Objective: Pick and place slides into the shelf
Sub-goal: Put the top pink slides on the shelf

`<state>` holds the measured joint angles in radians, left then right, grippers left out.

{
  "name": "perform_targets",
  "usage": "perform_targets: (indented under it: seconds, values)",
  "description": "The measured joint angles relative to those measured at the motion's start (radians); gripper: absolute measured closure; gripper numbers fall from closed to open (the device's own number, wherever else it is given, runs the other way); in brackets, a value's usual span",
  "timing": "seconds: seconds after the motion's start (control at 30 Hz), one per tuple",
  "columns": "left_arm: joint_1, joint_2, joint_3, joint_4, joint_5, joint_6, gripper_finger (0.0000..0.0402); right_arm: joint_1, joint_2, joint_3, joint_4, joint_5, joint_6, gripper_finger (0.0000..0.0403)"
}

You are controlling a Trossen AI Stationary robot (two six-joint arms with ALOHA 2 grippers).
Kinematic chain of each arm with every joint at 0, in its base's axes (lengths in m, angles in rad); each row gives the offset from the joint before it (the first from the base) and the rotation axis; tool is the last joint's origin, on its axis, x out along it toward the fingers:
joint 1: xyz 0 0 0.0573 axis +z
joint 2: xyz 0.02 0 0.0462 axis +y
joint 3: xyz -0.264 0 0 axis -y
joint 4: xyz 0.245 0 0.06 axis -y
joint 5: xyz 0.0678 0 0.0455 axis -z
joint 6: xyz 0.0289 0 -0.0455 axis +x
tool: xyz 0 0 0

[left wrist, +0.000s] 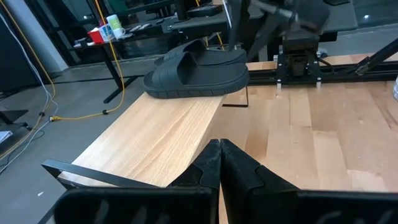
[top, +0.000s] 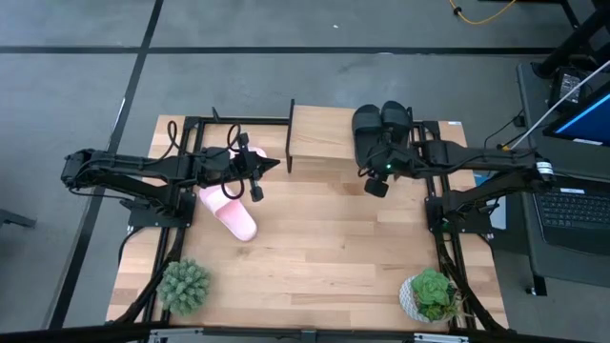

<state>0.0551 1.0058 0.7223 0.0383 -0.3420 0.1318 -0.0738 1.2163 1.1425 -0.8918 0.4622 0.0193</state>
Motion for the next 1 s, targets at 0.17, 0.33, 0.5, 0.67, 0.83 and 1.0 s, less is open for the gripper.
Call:
perform_targets:
  seconds: [0.17,0.33,0.5,0.67,0.83,1.0]
  values:
    - [0.000,0.000,0.000,0.000,0.000,0.005,0.0401,0.000,0.000,0.078,-0.002,-0.074,0.009,0.0233]
    - [0.000,-0.026,-0.001,-0.036,-0.001,0.021,0.0401,0.003,-0.001,0.079,0.018,-0.072,0.027,0.0304]
    - [0.000,-0.099,-0.001,-0.125,-0.016,0.009,0.0401,0.027,-0.001,0.050,0.103,-0.074,0.022,0.0388]
    - [0.000,-0.170,-0.001,-0.230,-0.017,0.000,0.0401,0.071,-0.002,-0.026,0.257,-0.074,-0.011,0.0397]
    - [0.000,-0.199,-0.001,-0.363,-0.017,0.006,0.0402,0.119,-0.002,-0.132,0.449,-0.075,-0.023,0.0393]
    - [0.001,-0.201,-0.001,-0.442,-0.016,0.007,0.0402,0.173,-0.002,-0.230,0.633,-0.076,-0.026,0.0397]
